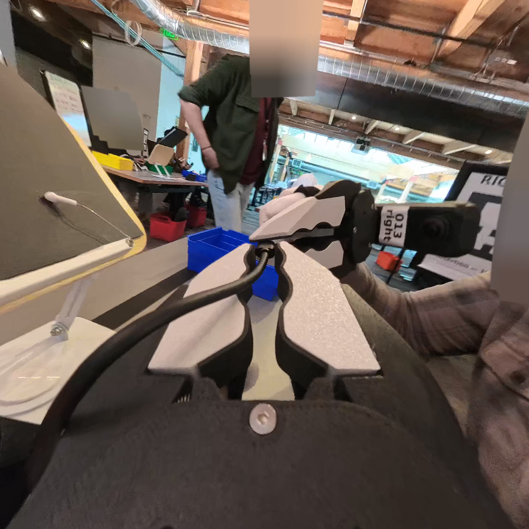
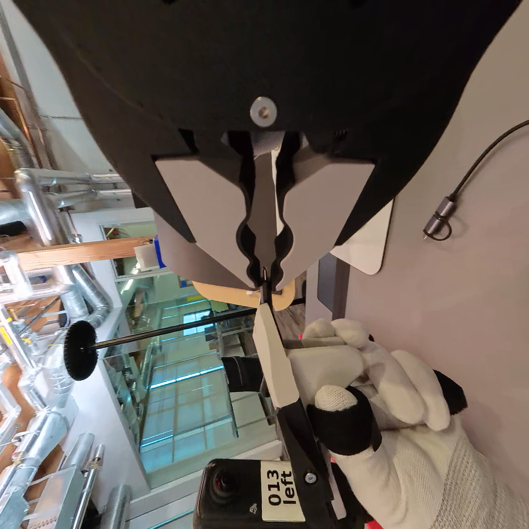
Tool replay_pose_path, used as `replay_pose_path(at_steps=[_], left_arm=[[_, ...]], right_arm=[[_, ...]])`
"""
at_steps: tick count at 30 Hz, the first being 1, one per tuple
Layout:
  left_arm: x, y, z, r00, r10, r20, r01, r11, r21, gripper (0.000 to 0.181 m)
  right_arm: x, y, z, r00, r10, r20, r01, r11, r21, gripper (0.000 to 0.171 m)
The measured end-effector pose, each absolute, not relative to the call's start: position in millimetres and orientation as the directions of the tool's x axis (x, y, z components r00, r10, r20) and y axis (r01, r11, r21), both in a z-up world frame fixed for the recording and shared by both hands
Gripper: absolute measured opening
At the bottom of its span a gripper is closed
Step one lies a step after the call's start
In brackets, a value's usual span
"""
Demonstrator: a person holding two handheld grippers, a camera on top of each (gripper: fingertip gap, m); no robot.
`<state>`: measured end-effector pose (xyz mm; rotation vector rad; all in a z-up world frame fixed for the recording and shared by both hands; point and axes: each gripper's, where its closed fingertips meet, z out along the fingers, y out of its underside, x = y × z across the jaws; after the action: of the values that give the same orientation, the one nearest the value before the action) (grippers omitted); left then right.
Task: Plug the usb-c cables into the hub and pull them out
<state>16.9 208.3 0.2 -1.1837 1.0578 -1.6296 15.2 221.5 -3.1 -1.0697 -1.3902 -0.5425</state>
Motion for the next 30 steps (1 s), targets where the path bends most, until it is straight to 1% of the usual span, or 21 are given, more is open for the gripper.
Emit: replay_pose_path(at_steps=[3, 4, 7, 13, 19, 22, 23, 24, 25, 26, 28, 30], left_arm=[[19, 207, 0, -0.148, -0.972, 0.183, 0.133, -0.203, -0.970, 0.014], [20, 206, -2, -0.131, -0.979, 0.155, 0.118, -0.170, -0.978, 0.014], [20, 203, -3, -0.121, -0.984, 0.129, 0.090, -0.140, -0.986, 0.013], [21, 203, -7, -0.109, -0.985, 0.138, 0.044, -0.143, -0.989, 0.013], [20, 206, -5, -0.095, -0.983, 0.157, 0.084, -0.165, -0.983, 0.013], [19, 209, -3, -0.065, -0.990, 0.126, 0.097, -0.132, -0.986, 0.013], [18, 209, -1, -0.061, -0.991, 0.120, 0.102, -0.125, -0.987, 0.013], [17, 211, 0, -0.042, -0.993, 0.108, 0.102, -0.112, -0.988, 0.013], [16, 214, 0, -0.019, -0.996, 0.085, 0.093, -0.086, -0.992, 0.013], [14, 217, -1, -0.002, -0.998, 0.066, 0.088, -0.066, -0.994, 0.013], [9, 227, -1, 0.057, -0.998, 0.013, 0.080, -0.008, -0.997, 0.013], [4, 232, -2, 0.095, -0.994, -0.053, 0.045, 0.058, -0.997, 0.013]], right_arm=[[17, 219, -6, 0.143, 0.319, 0.937, 0.850, 0.445, -0.282, 0.003], [17, 219, -6, 0.126, 0.317, 0.940, 0.855, 0.446, -0.265, 0.004], [17, 217, -6, 0.088, 0.333, 0.939, 0.867, 0.439, -0.237, 0.004], [18, 218, -10, -0.018, 0.321, 0.947, 0.899, 0.420, -0.125, 0.003], [18, 223, -7, -0.011, 0.293, 0.956, 0.907, 0.405, -0.113, 0.004], [16, 225, -4, -0.018, 0.259, 0.966, 0.912, 0.401, -0.091, 0.004], [15, 225, -2, 0.000, 0.256, 0.967, 0.908, 0.406, -0.107, 0.004], [16, 225, 1, 0.024, 0.251, 0.968, 0.906, 0.404, -0.127, 0.012], [19, 227, 4, 0.051, 0.252, 0.966, 0.909, 0.389, -0.149, 0.028], [23, 227, 6, 0.091, 0.273, 0.958, 0.908, 0.372, -0.192, 0.030], [28, 220, 3, 0.212, 0.418, 0.884, 0.857, 0.355, -0.374, 0.028], [34, 209, -19, 0.283, 0.637, 0.717, 0.797, 0.260, -0.545, 0.024]])
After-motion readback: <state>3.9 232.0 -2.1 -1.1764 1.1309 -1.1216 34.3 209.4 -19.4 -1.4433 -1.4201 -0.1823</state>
